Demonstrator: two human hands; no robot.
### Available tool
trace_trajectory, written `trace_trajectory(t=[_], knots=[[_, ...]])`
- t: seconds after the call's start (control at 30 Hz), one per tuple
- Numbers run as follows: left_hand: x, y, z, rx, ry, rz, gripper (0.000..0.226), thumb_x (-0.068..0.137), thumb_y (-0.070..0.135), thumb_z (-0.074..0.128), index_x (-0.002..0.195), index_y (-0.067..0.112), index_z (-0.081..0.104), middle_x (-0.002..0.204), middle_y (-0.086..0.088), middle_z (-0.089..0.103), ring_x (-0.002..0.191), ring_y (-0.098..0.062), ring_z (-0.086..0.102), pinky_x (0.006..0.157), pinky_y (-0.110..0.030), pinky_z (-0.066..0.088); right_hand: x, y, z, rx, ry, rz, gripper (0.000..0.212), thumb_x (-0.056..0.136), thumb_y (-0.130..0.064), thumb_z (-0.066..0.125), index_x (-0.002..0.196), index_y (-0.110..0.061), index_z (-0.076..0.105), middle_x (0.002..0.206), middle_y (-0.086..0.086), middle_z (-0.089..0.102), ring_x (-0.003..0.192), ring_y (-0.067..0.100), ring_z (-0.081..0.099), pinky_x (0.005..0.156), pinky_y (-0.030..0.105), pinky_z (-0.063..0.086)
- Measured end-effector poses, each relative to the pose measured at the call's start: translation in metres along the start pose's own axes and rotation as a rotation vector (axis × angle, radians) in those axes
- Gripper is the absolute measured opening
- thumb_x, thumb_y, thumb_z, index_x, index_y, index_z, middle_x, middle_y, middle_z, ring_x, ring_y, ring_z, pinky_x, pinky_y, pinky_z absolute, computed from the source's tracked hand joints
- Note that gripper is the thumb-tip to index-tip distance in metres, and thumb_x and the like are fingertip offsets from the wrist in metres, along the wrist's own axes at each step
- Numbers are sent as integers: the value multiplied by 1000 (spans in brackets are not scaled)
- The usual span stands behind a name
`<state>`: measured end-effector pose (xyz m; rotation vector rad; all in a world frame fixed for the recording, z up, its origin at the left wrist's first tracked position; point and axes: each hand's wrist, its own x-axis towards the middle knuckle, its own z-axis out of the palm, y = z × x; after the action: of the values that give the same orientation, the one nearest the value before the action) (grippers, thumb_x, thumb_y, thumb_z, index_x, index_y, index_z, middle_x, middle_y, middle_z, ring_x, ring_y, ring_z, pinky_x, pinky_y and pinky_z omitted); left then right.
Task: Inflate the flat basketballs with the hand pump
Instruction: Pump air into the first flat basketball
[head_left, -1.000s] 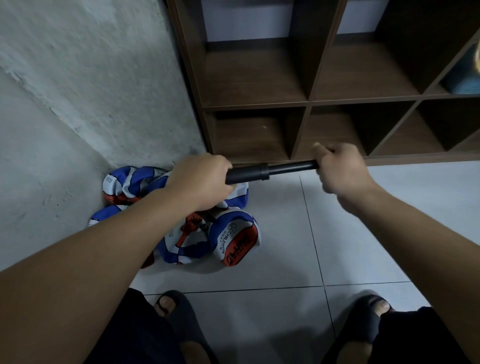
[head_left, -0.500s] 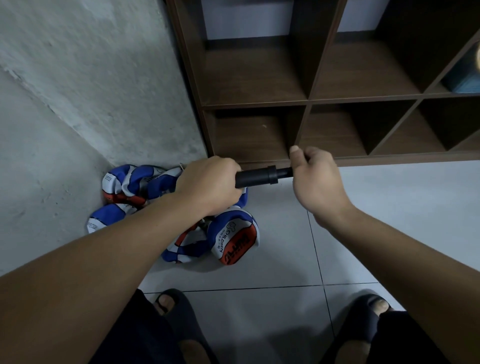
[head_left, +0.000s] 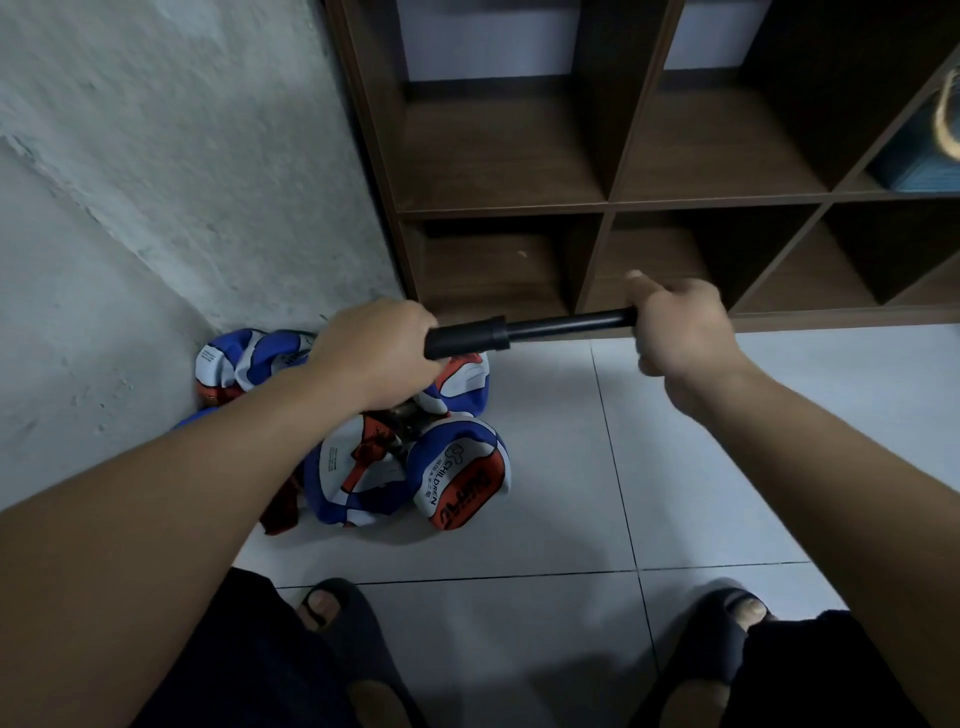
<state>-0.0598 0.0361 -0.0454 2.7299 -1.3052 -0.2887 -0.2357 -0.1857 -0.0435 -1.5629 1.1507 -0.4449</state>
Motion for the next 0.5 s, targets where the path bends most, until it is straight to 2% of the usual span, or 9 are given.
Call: trace_trajectory(t=[0.07,0.2,0.3,0.37,0.43,0.5], knots=[[-2,1,-1,13,9,4,28,99,47,67,76,31,63,66,6,63,59,-14,61,56,-30,44,0,0,-3,-8,33,-1,34,109,-38,56,86,-13,54,64,1,35,58,22,30,55,38,31],[-8,18,5,46,51,51,35,97,46,70,70,33,53,64,6,61,58,-14,59,56,-31,46,-25,7,13,-126,36,-173,49,112,-39,49,70,-13,49,59,-3,43,56,20,40,58,35,33],[-10,26,5,64,68,82,38,96,43,71,67,34,49,64,7,61,59,-14,59,56,-31,44,-43,12,25,-153,-13,-218,48,114,-41,46,89,-5,64,73,4,59,66,18,53,61,37,41],[-12,30,6,64,63,96,38,95,40,71,66,36,47,65,7,61,60,-16,60,59,-33,48,-51,13,32,-162,-56,-226,47,114,-43,44,93,-6,64,75,3,60,66,17,54,58,33,43],[-15,33,9,61,48,91,25,93,40,72,74,35,57,67,8,61,61,-17,61,61,-34,53,-55,16,38,-177,-95,-209,47,114,-43,43,89,-8,61,73,1,56,61,14,49,53,27,41],[-16,35,13,72,51,93,10,93,44,73,94,35,70,68,10,59,61,-16,59,61,-35,55,-55,21,43,-199,-114,-194,49,114,-44,43,90,-6,61,70,1,54,57,13,47,50,26,40]])
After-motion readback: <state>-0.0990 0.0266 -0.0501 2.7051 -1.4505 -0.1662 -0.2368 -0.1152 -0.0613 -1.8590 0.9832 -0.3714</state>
